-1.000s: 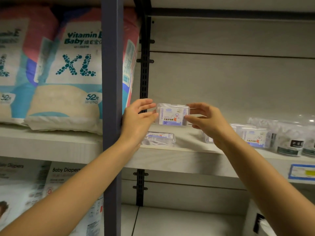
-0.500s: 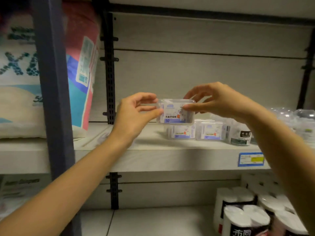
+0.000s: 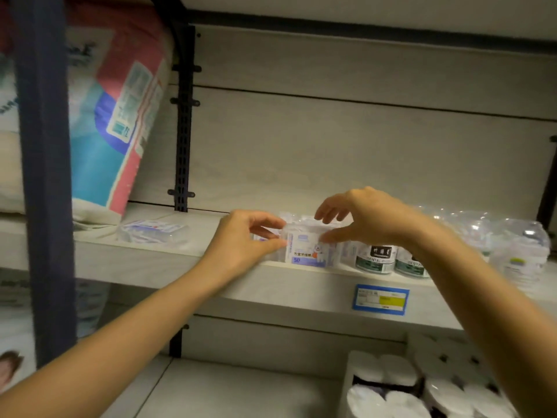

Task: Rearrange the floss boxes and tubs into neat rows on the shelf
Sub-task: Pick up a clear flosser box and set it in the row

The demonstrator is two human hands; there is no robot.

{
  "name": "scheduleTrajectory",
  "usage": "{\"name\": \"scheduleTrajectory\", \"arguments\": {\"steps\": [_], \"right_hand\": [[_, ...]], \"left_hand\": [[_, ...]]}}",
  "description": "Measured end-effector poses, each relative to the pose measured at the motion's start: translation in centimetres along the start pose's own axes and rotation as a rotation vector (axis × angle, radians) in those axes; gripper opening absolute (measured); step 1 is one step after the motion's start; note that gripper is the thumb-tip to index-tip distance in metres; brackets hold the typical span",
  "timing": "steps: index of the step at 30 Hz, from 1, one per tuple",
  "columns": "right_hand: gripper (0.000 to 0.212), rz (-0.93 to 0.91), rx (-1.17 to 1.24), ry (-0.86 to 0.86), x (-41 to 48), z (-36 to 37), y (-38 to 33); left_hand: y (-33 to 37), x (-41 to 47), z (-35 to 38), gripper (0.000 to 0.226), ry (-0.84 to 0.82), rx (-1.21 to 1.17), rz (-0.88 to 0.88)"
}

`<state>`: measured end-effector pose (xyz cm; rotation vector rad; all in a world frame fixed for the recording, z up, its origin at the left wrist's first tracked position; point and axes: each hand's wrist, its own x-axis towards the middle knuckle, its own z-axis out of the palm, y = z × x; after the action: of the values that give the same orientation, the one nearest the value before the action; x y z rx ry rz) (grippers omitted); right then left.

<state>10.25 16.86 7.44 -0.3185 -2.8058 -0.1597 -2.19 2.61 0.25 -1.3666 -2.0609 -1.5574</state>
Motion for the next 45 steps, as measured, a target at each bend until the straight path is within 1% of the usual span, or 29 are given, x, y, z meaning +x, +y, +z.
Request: {"name": "scheduleTrajectory", "arguments": {"steps": [4,7,12,14,15,16,19,20,21,23,24,27,28,29,31,34,36,40,42,44,45], "right_hand": [[0.028,-0.038,-0.058,0.028,-0.1,0.0,0.5],[0.028,-0.02,-0.106,0.026,-0.6,-0.5,1.1],[0.028,-0.011,-0.134,0.036,-0.9,-0.5,1.8],[0.029,-0.006,-0.14,0.065,-0.8,-0.3,1.7],[0.029,-0.007,-0.127,0.113,-0.8,-0.1,1.7],[0.027,-0.015,-0.08,0.196,-0.8,0.2,1.5],[0.012,-0.051,0.242,0.512,-0.9,0.9,0.1],[0.009,-0.065,0.341,0.567,-0.9,1.2,-0.7],[0.007,-0.08,0.43,0.578,-0.9,1.5,-1.7],[0.007,-0.114,0.563,0.511,-0.6,2.4,-3.8],[0.009,-0.13,0.595,0.462,-0.4,2.8,-4.9],[0.01,-0.127,0.612,0.327,1.3,4.4,-7.8],[0.012,-0.108,0.615,0.285,2.1,4.9,-8.8],[0.016,-0.082,0.629,0.239,3.1,5.4,-9.8],[0.026,-0.015,0.661,0.154,5.2,6.1,-11.6],[0.056,0.067,0.575,0.018,7.7,6.5,-14.4],[0.065,0.101,0.498,-0.031,8.5,6.8,-15.7],[0.057,0.181,0.465,-0.034,9.2,7.1,-17.1],[0.053,0.217,0.482,-0.02,9.2,7.4,-17.3],[0.048,0.235,0.523,0.014,9.1,7.5,-17.5],[0.044,0.237,0.569,0.035,9.0,7.5,-17.5]], "left_hand": [[0.6,0.0,0.9,0.027,0.036,0.058,0.024],[1.1,0.3,1.9,0.026,0.038,0.111,0.071],[1.2,0.7,2.6,0.027,0.035,0.214,0.082],[1.4,0.5,2.4,0.027,0.03,0.242,0.085],[1.5,0.4,2.0,0.026,0.033,0.259,0.091],[1.6,0.3,1.4,0.024,0.047,0.275,0.106],[1.5,0.1,-1.6,0.015,0.152,0.301,0.139],[1.2,0.1,-3.0,0.014,0.189,0.297,0.13],[0.8,0.1,-4.5,0.014,0.219,0.294,0.113],[-0.3,-0.1,-7.4,0.012,0.26,0.258,0.045],[-1.0,-0.3,-8.8,0.012,0.269,0.189,-0.003],[-3.1,-0.3,-12.1,0.016,0.292,-0.114,-0.185],[-3.7,0.0,-12.8,0.016,0.298,-0.152,-0.243],[-4.4,0.2,-13.4,0.017,0.298,-0.158,-0.295],[-5.7,0.7,-14.1,0.028,0.278,-0.157,-0.393],[-6.9,0.8,-14.9,0.04,0.186,-0.245,-0.562],[-7.2,0.9,-15.5,0.047,0.115,-0.313,-0.63],[-7.2,1.0,-16.2,0.057,-0.065,-0.451,-0.698],[-7.3,1.0,-16.5,0.058,-0.074,-0.499,-0.693],[-7.6,1.0,-16.6,0.049,-0.034,-0.565,-0.66],[-7.6,0.8,-16.5,0.037,0.003,-0.613,-0.631]]}}
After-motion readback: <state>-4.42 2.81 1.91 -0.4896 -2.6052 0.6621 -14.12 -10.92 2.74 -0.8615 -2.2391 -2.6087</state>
